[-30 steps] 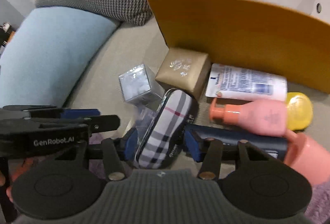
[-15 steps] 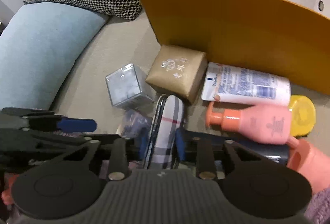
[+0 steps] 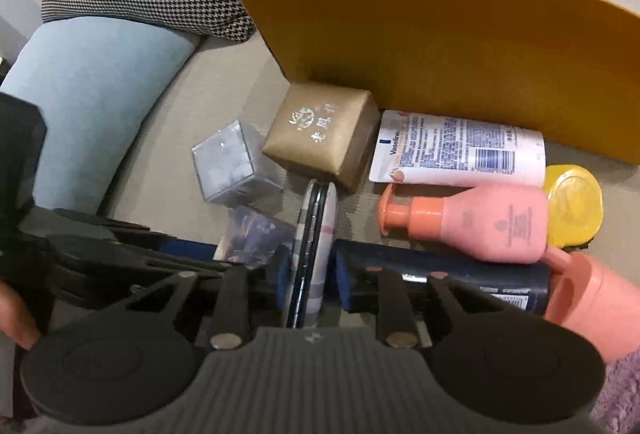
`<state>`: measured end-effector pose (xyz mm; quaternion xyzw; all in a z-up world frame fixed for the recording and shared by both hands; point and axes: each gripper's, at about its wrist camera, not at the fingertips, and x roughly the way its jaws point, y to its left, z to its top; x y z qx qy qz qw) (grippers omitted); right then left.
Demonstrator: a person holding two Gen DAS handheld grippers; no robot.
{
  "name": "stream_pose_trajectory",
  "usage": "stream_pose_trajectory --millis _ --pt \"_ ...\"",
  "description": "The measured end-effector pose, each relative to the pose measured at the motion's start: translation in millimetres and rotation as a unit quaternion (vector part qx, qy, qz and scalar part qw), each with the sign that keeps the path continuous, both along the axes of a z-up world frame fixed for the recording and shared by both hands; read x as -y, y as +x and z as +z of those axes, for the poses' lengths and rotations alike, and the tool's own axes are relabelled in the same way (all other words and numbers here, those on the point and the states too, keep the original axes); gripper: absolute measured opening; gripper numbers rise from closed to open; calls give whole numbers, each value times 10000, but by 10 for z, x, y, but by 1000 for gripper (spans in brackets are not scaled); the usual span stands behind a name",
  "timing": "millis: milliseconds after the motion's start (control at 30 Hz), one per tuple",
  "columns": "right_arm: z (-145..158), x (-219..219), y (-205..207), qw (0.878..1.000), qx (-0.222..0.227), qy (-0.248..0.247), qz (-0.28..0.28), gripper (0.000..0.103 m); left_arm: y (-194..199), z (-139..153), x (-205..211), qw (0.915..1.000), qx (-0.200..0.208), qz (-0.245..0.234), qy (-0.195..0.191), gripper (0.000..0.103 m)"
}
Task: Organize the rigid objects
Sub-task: 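Close the left tool on the photo card box while the right tool grips the plaid case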
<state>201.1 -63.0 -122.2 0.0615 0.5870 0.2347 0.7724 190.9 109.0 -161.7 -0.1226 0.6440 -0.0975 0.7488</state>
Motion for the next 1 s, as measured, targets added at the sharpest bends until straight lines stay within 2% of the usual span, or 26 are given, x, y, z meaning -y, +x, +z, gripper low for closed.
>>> stream_pose_trajectory --millis 167,233,433,567,667,867,1000 --pt "83 73 -25 10000 42 88 -6 19 -120 147 -48 9994 266 179 -125 34" --pt "101 94 -46 9999 41 90 36 19 -187 226 -24 9989 393 225 -130 30" --pt "54 82 -74 9999 66 81 101 19 -318 376 103 9976 626 110 -265 27" --pt "-8 97 -37 9998 -2 183 82 20 -322 288 73 9985 475 81 -244 28" --pt "-28 114 -30 9997 -31 231 66 21 -337 255 162 9983 525 -22 -260 27" --pt "-39 149 -20 9993 -66 363 18 19 -394 318 149 9970 724 182 -226 26" --pt "80 198 -50 9990 111 422 -2 17 -451 472 69 9942 903 469 -343 25"
